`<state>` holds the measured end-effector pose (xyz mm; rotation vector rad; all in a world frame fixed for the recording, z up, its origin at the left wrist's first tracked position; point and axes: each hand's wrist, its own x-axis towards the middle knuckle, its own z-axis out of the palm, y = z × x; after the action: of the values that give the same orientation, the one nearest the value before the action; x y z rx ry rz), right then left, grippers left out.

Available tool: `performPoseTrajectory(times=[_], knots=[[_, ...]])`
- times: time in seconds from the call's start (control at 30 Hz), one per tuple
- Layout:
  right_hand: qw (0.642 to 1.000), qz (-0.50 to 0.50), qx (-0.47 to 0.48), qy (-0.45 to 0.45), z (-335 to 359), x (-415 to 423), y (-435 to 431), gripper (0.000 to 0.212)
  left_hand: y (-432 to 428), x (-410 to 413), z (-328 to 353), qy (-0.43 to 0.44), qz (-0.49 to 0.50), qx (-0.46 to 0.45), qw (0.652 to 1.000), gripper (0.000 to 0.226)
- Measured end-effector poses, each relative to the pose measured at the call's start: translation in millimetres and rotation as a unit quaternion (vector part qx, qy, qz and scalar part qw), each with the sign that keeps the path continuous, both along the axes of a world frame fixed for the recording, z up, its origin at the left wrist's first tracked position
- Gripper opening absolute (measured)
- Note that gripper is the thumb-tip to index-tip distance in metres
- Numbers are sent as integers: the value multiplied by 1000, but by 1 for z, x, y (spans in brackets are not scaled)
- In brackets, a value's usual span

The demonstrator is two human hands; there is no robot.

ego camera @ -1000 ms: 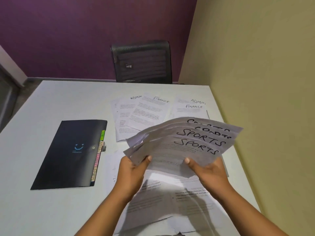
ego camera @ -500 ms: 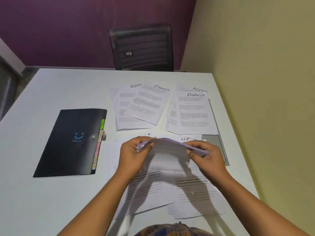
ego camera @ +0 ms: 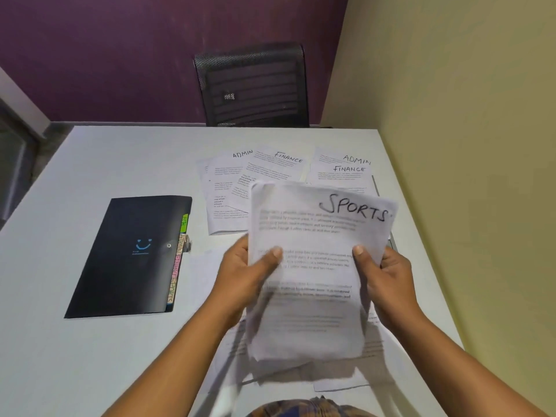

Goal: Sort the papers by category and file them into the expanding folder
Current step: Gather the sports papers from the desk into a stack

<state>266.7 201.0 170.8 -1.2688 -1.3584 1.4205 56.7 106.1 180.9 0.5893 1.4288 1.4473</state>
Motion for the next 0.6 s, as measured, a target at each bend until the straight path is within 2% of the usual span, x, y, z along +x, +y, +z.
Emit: performPoseTrajectory(times=[0.1, 0.2, 0.33, 0.43, 0.6], knots=[[1000, -11, -21, 7, -6, -1, -7, 12, -10, 15, -14, 72, -17, -20, 997, 16], [999, -30, -40, -6, -10, 0, -15, 33, -15, 28, -17, 72, 11, -1, 997, 15], [998, 22, -6, -50, -12, 5, -23, 25, -18, 24, -31, 130, 49, -9, 990, 15], [995, 48, -13, -81, -25, 8, -26, 22, -21, 20, -42, 168, 34, -18, 985, 26], [989, 80, -3, -128, -34, 7, -30, 35, -20, 21, -55, 145, 2, -40, 989, 42]])
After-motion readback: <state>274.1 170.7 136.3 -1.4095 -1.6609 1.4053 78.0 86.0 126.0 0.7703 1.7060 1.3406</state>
